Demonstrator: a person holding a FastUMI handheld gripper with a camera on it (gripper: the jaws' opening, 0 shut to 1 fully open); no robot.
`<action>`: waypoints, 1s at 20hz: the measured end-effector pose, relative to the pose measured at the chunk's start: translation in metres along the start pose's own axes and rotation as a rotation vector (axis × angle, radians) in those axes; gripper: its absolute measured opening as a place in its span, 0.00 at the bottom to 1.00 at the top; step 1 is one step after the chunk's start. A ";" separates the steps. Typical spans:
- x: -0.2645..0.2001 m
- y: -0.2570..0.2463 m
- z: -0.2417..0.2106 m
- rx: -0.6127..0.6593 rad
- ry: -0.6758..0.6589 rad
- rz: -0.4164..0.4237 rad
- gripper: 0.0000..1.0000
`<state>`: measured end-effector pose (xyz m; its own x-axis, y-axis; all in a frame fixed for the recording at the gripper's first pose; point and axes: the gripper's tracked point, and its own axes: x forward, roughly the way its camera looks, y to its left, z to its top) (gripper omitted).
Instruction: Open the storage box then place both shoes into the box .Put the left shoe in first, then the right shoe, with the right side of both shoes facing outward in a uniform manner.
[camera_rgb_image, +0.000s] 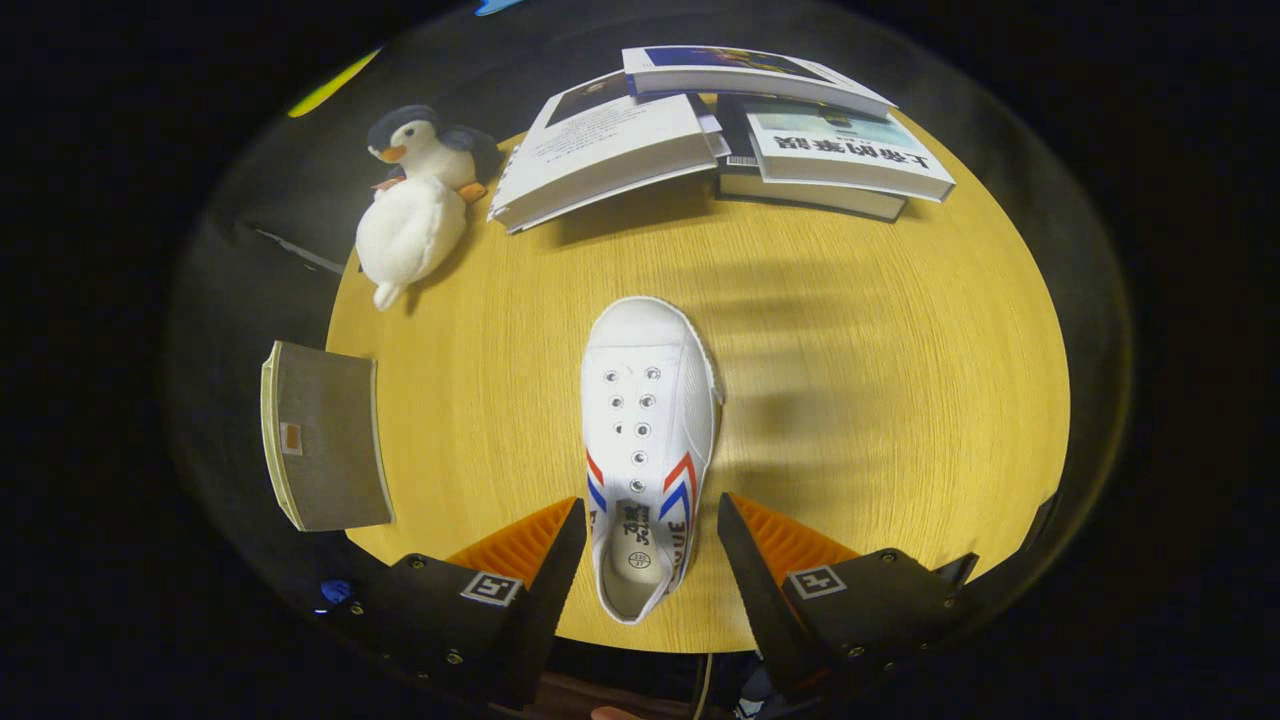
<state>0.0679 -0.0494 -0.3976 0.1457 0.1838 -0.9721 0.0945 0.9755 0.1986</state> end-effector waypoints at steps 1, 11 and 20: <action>0.004 -0.005 -0.004 0.002 0.013 -0.015 0.81; 0.041 -0.017 -0.013 -0.067 0.080 -0.084 0.82; 0.049 -0.029 -0.012 -0.091 0.059 -0.102 0.02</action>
<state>0.0601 -0.0671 -0.4528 0.0817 0.0869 -0.9929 0.0159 0.9960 0.0884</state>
